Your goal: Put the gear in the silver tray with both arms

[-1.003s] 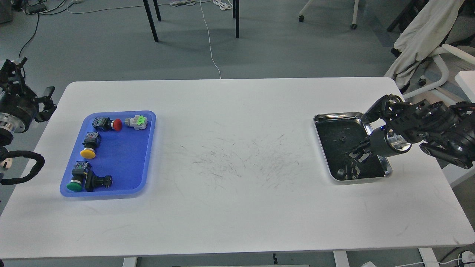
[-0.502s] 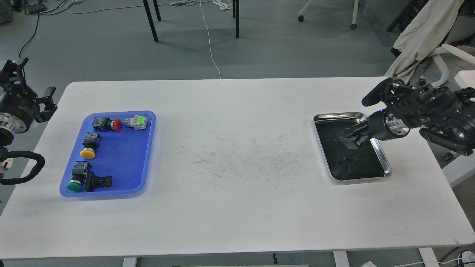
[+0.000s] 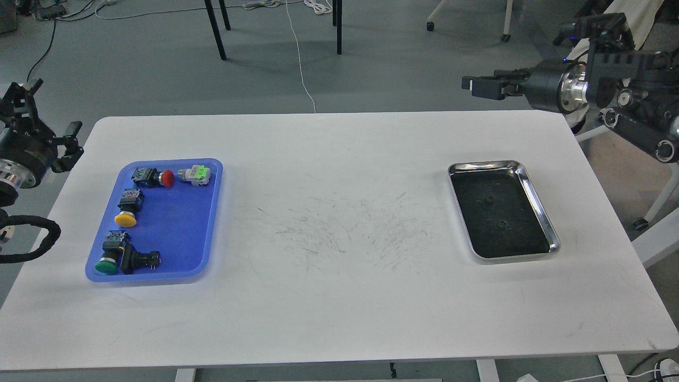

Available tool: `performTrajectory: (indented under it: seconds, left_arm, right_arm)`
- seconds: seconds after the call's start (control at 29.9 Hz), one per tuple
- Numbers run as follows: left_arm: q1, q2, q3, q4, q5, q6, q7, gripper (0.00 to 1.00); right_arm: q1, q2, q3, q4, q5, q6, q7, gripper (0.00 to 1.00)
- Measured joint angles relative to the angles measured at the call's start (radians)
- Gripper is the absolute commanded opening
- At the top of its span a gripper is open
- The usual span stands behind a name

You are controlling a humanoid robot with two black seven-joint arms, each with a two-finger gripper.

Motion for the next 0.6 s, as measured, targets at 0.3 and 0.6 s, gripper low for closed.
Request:
performTrajectory:
  seconds: [0.3, 0.6]
  left_arm:
    - [0.060, 0.109, 0.001, -0.232, 0.003, -0.008, -0.013, 0.99]
    - [0.101, 0.189, 0.046, -0.508, 0.044, 0.019, -0.040, 0.99]
  right_arm:
    - [-0.142, -0.021, 0.182, 0.000, 0.445, -0.075, -0.008, 0.83]
    - [-0.291, -0.024, 0.396, 0.005, 0.642, -0.095, -0.008, 0.84]
